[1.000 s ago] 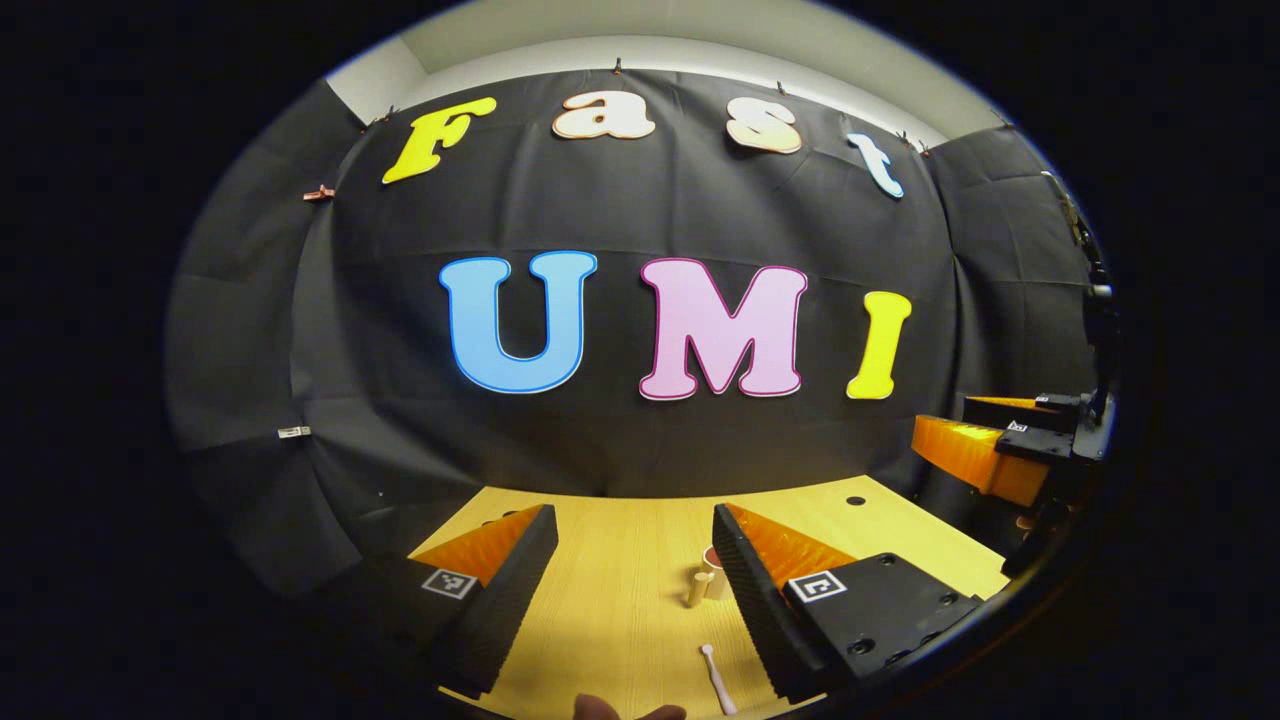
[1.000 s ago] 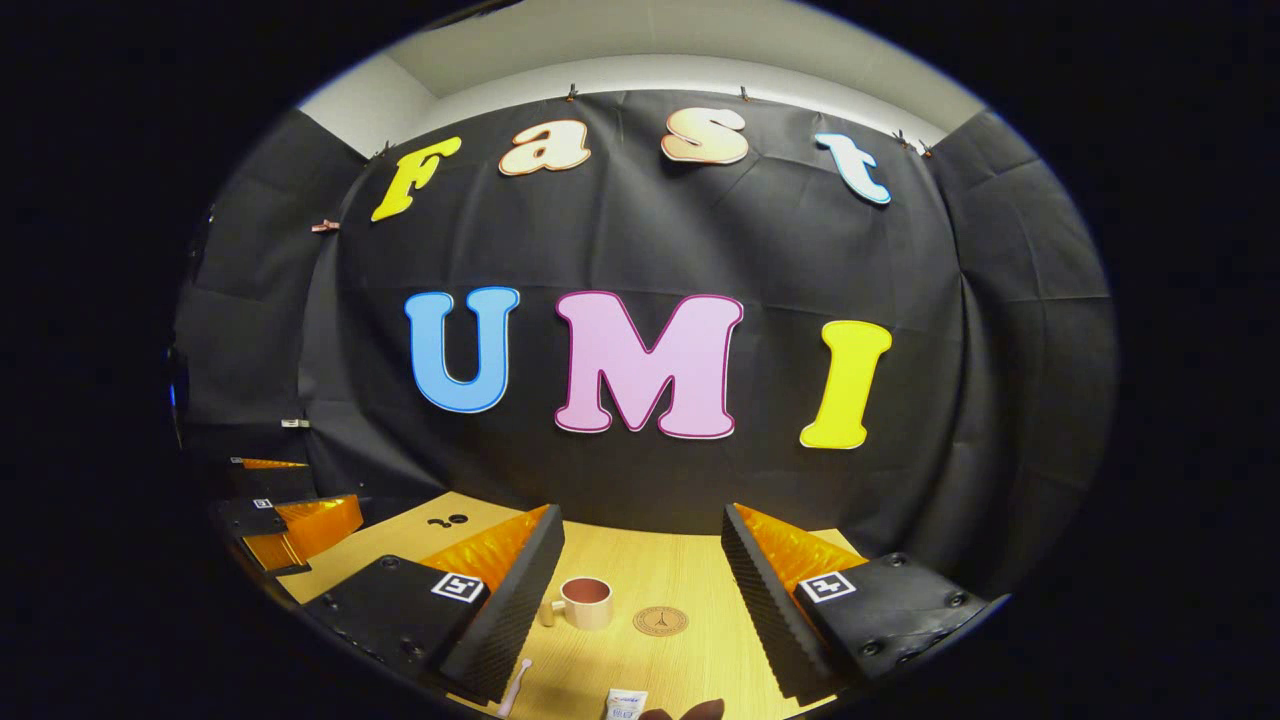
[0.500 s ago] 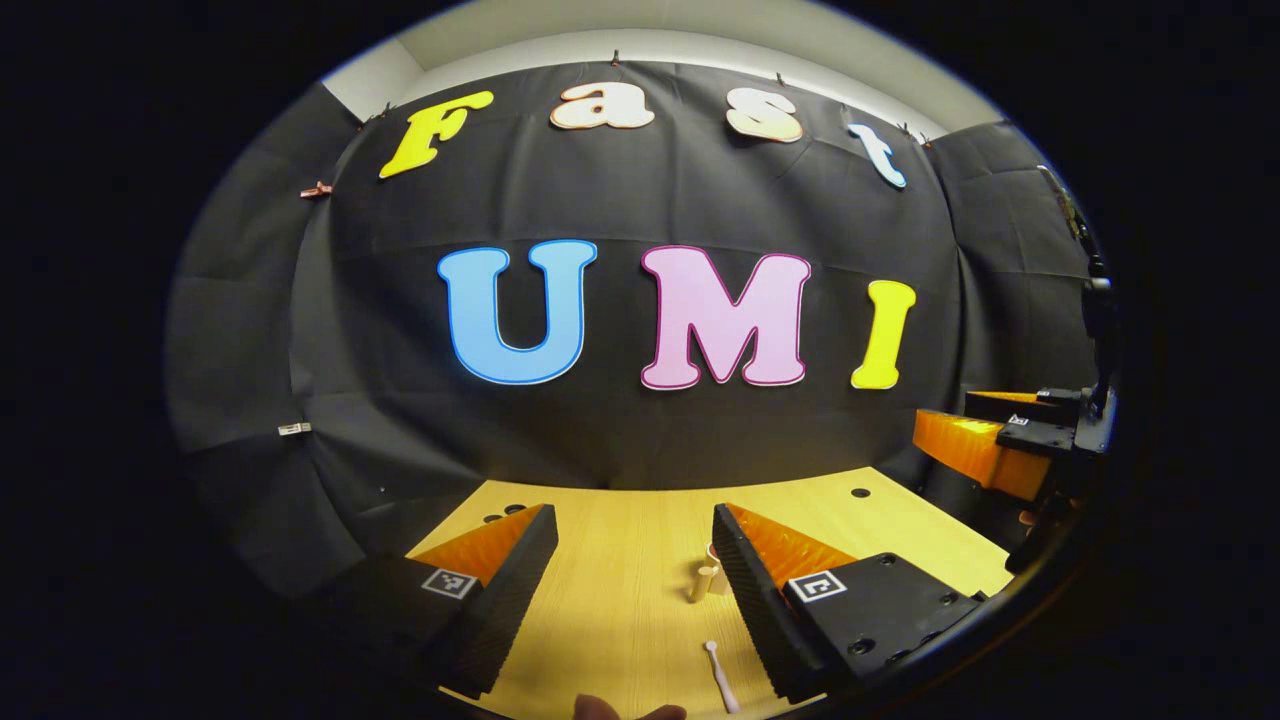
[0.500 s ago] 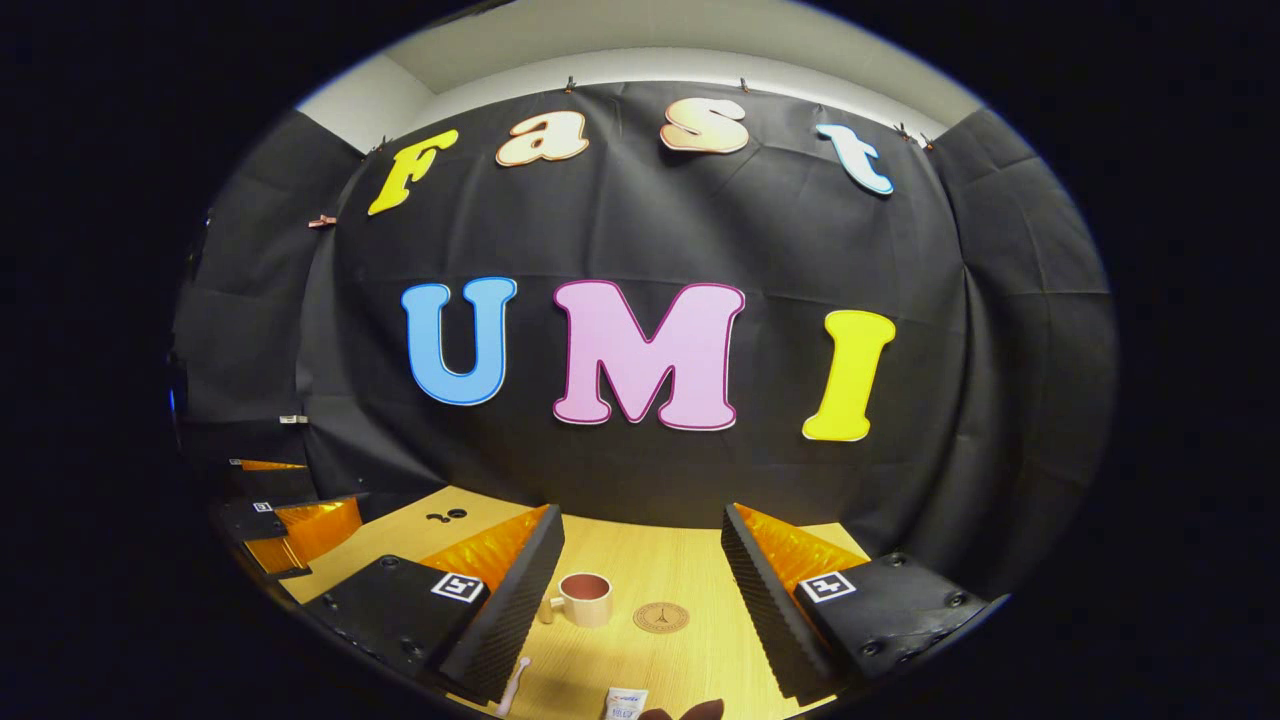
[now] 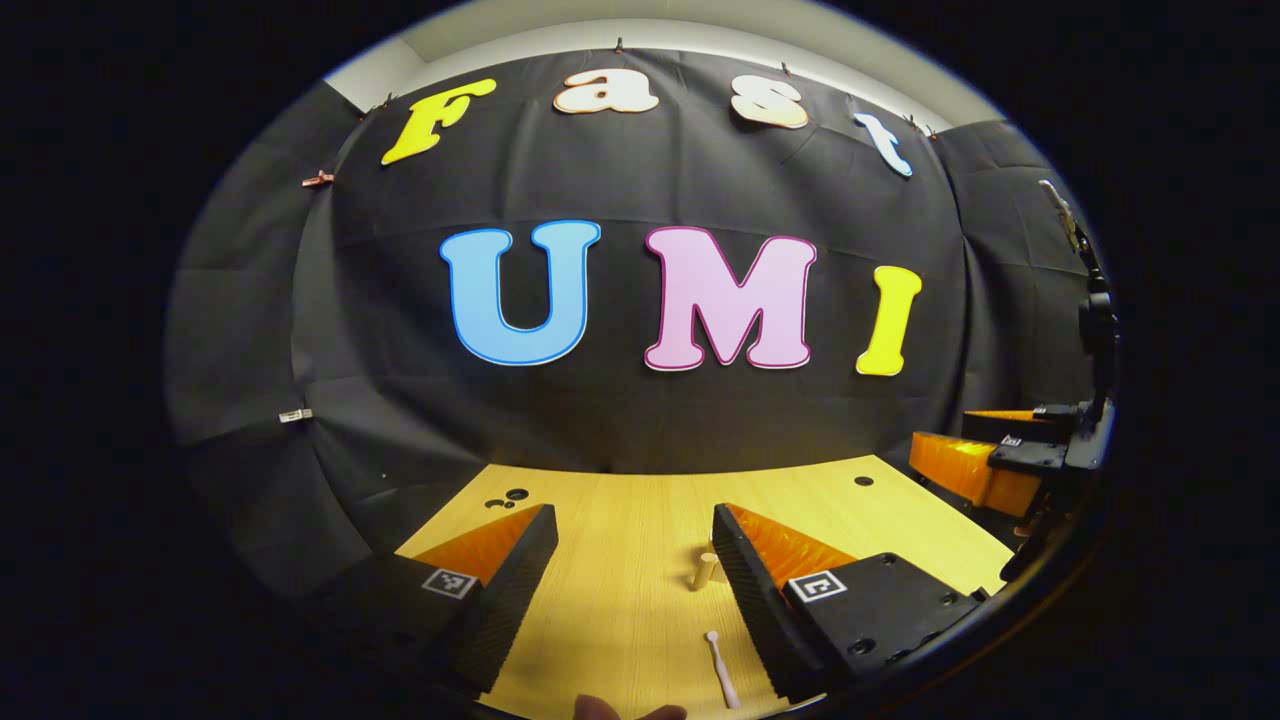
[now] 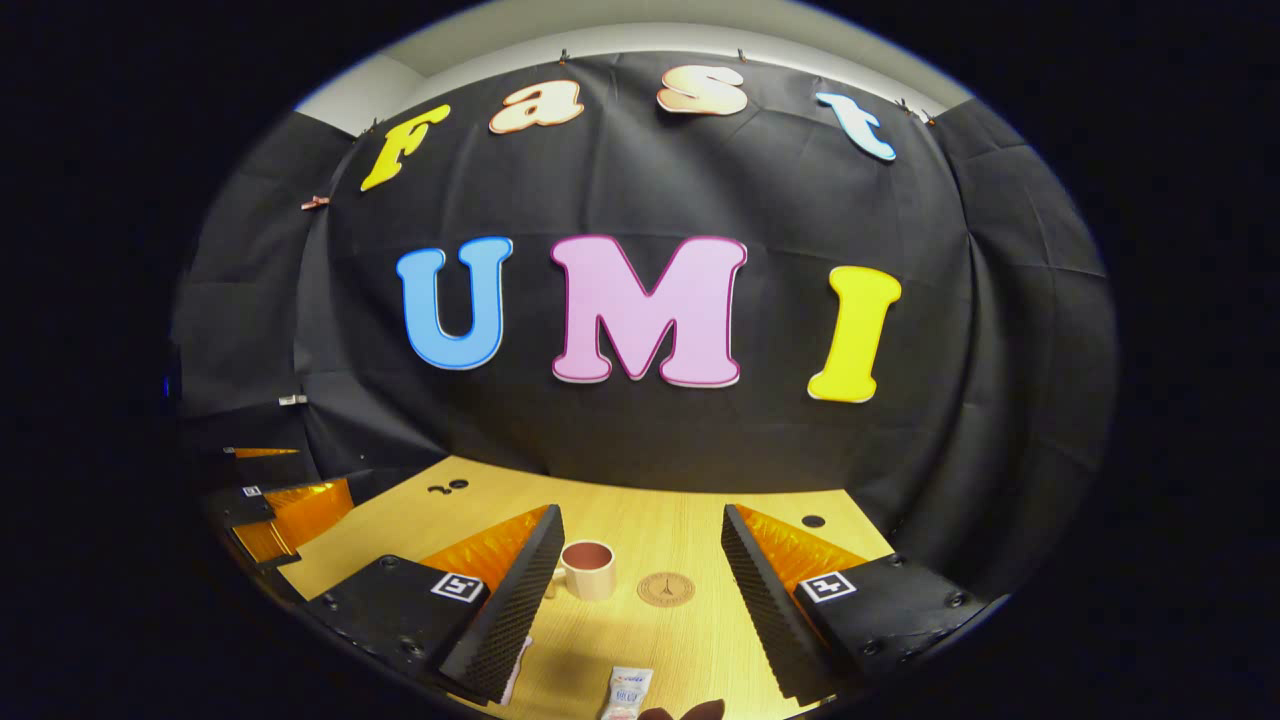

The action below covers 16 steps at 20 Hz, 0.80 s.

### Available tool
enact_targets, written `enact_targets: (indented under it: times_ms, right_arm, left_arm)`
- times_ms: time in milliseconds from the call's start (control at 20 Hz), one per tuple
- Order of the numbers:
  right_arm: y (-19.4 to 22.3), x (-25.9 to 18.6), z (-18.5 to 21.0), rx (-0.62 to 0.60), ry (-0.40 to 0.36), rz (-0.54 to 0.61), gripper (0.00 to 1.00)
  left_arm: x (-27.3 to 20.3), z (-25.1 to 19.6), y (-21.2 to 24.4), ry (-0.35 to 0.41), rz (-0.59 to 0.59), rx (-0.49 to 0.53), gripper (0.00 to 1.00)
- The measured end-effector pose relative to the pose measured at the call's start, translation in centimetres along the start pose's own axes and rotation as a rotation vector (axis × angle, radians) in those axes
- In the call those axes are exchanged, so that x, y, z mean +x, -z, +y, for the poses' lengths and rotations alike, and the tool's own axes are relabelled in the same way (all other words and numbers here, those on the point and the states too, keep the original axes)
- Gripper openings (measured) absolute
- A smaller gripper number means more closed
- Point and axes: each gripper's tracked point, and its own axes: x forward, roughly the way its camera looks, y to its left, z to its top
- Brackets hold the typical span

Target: Put the toothbrush and toothpaste on the desktop into the cup, then pick up the cup and place it on the coaster on the desktop.

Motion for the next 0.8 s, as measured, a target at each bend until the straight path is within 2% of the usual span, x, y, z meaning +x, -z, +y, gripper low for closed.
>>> enact_targets:
  times_ms: [300, 600, 800]
  right_arm:
    - [6.9, 0.3, 0.4, -0.004, -0.005, 0.173, 0.97]
    - [17.6, -0.3, 1.0, 0.054, -0.001, 0.482, 0.98]
    - [22.7, -0.7, 1.1, 0.086, 0.011, 0.621, 0.98]
  left_arm:
    - [-0.7, -0.1, 2.4, -0.011, 0.059, 0.007, 0.97]
    - [-1.6, 0.0, 4.4, -0.023, 0.105, -0.001, 0.97]
    - [-2.0, 0.5, 4.9, -0.035, 0.114, -0.015, 0.97]
